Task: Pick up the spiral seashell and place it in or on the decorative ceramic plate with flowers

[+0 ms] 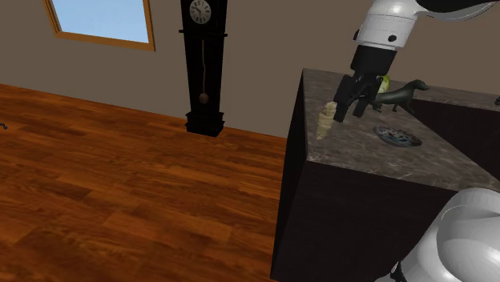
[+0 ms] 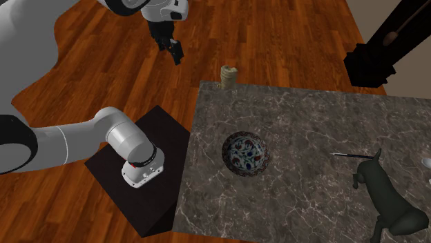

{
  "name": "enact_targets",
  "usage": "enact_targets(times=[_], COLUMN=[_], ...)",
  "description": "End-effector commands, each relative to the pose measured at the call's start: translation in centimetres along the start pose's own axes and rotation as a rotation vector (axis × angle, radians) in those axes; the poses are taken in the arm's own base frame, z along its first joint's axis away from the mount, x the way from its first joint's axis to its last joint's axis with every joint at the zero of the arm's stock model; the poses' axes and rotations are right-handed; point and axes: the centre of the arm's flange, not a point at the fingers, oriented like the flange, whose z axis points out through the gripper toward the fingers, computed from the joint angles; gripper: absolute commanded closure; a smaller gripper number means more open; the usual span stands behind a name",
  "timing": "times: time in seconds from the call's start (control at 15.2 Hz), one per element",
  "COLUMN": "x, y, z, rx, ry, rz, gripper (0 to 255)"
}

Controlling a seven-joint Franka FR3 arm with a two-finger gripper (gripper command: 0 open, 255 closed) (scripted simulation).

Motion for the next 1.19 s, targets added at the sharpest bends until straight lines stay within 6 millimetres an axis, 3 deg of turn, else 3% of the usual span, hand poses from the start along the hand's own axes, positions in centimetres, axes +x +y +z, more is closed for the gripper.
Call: enact_targets(times=[0.0, 0.79, 1.12], x=[0.0, 8.5, 12.2], y=[0.0, 13.2, 17.8], z=[0.0, 0.4, 0.4], rx=[0.0, 0.003, 0.005], ry=[0.0, 0.027, 0.038], rz=[0.0, -0.149, -0.204], gripper=[0, 0, 0])
